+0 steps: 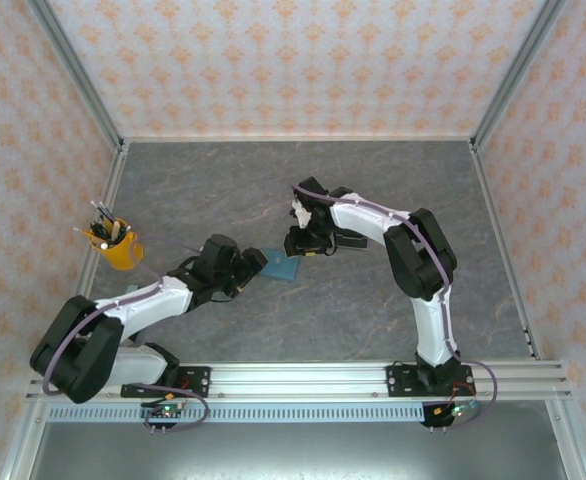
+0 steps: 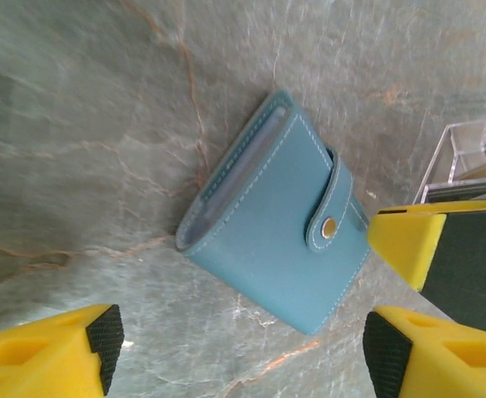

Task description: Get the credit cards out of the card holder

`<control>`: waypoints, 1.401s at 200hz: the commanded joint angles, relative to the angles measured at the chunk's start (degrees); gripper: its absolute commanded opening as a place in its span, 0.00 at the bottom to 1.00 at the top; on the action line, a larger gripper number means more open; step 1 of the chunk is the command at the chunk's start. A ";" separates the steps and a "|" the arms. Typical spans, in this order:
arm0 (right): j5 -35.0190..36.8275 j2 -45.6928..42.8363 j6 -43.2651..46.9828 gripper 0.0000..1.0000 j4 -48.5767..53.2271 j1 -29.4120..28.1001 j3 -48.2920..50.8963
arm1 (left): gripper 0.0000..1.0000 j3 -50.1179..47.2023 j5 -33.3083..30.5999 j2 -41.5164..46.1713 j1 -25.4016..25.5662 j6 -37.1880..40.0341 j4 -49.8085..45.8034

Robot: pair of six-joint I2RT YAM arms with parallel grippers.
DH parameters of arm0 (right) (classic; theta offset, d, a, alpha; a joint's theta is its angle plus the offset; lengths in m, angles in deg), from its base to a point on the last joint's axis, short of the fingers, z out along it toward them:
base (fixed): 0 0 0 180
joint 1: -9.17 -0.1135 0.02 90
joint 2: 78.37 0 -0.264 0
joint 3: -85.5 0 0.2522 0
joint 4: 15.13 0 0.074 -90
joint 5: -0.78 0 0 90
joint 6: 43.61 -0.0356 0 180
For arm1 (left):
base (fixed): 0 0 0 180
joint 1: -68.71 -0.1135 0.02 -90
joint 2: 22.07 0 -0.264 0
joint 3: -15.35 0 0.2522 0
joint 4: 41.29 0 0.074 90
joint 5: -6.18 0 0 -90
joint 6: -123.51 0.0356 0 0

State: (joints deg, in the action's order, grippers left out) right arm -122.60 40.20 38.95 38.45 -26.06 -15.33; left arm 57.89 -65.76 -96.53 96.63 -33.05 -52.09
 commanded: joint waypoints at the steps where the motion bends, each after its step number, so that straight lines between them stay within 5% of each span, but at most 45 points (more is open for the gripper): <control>1: -3.02 0.61 -0.33 0.43 2.44 -0.11 -0.93 | 0.74 1.02 2.06 -2.85 0.75 -4.03 5.90; 110: -12.85 -4.17 -3.81 0.29 -2.00 -0.20 6.37 | 0.53 5.54 4.00 -12.26 0.26 -2.50 10.14; 157: 0.52 -5.16 -3.70 0.35 1.01 -0.20 4.41 | 0.50 5.86 4.57 -12.90 -1.05 -1.14 9.26; 280: 2.49 3.14 0.26 0.30 6.70 -0.20 -2.69 | 0.49 5.74 7.76 -16.35 -1.03 -1.85 12.51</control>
State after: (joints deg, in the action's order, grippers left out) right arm -121.53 42.29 37.53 42.05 -26.06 -15.88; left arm 62.45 -58.70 -112.18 95.95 -35.46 -40.96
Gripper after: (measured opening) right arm 0.296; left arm 0.486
